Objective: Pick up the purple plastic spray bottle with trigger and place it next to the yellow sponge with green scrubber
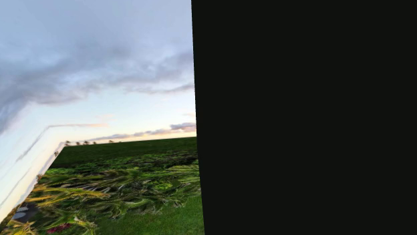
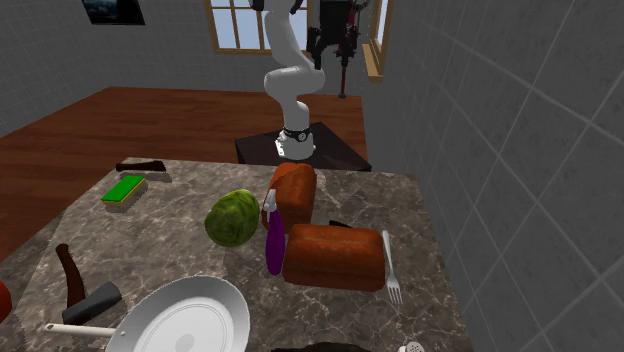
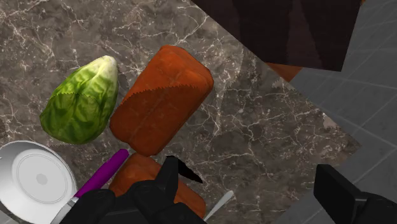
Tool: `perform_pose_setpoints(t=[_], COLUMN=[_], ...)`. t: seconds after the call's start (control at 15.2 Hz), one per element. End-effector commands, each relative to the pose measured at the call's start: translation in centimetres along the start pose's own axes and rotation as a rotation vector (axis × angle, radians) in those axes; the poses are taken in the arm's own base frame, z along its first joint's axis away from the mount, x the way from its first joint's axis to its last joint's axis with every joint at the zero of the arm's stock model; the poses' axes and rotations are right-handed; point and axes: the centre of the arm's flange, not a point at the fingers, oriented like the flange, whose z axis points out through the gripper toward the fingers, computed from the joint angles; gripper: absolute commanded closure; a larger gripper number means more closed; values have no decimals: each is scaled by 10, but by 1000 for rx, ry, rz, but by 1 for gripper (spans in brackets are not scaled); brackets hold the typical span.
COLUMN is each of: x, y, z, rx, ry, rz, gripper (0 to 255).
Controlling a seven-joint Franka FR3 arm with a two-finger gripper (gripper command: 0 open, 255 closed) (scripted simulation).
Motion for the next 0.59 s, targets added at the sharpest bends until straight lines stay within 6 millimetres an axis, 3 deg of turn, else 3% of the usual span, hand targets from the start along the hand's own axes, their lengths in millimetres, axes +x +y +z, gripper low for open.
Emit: perform_pose_setpoints(t=[0.0, 0.53], x=[0, 56], y=[0, 56], z=[0, 58], rx=[0, -77], ry=[0, 6], rz=[0, 60], gripper=[0, 0])
